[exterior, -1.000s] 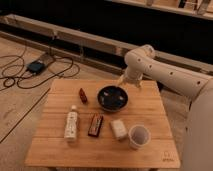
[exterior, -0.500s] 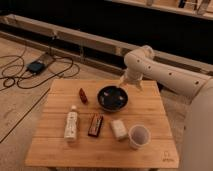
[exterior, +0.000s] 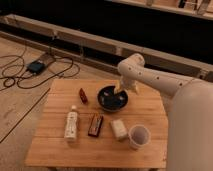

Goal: Push the ceramic bowl across the table

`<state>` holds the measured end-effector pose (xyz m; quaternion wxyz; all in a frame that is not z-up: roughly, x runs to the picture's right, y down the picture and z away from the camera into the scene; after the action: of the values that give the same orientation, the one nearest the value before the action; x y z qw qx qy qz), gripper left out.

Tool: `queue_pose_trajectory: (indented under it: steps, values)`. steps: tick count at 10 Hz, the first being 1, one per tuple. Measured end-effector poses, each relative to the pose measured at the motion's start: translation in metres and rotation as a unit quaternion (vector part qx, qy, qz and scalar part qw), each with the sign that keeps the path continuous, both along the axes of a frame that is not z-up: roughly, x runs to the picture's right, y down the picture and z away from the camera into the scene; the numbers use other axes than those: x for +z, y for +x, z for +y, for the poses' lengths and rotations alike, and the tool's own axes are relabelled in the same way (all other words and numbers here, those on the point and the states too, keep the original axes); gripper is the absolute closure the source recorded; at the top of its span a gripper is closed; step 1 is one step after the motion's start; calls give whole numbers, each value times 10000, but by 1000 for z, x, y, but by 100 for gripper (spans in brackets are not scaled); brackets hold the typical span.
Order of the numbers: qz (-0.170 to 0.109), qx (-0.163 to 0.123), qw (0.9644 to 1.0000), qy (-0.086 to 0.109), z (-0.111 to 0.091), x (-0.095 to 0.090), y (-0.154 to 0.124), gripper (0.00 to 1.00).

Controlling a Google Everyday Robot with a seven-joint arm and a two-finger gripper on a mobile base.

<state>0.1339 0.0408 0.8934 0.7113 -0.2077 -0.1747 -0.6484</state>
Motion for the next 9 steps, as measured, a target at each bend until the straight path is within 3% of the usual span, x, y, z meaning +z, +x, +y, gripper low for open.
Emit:
queue_pose_trajectory:
  steps: [6, 9]
  values:
    - [192, 135, 9980, -580, 19, 49, 37, 20]
    - [413, 216, 9959, -780, 19, 58, 66, 20]
